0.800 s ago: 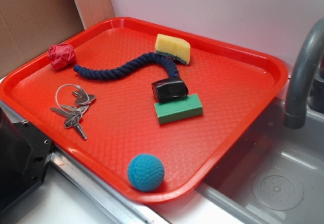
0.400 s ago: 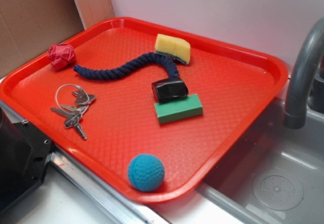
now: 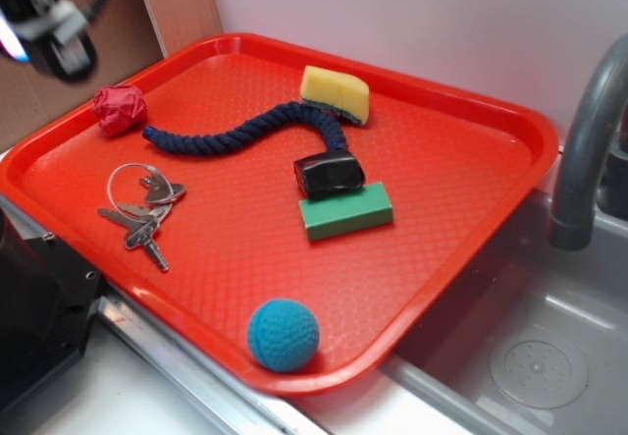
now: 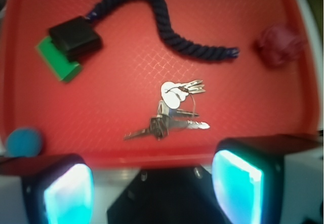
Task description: Grab the silver keys.
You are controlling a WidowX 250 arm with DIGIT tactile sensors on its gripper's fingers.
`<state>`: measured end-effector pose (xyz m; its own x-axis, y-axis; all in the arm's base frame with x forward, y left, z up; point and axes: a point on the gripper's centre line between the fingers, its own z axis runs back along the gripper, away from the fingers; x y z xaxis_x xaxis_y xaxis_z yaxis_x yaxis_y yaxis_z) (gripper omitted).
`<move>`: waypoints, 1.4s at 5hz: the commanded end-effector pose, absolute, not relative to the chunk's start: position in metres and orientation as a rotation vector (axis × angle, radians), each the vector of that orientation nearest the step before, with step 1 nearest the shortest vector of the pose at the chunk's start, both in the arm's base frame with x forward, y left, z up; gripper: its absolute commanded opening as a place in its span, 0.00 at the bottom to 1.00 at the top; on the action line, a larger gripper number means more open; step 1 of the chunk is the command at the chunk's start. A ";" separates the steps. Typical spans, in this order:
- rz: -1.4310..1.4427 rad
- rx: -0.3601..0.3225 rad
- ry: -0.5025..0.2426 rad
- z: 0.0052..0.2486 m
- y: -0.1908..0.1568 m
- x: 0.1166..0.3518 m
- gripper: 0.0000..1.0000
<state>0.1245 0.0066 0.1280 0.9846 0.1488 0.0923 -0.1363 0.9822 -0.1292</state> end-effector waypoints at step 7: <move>0.139 -0.112 0.010 0.043 0.018 0.156 0.00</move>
<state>0.1480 0.0173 0.0384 0.9881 0.1405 -0.0626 -0.1471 0.9822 -0.1170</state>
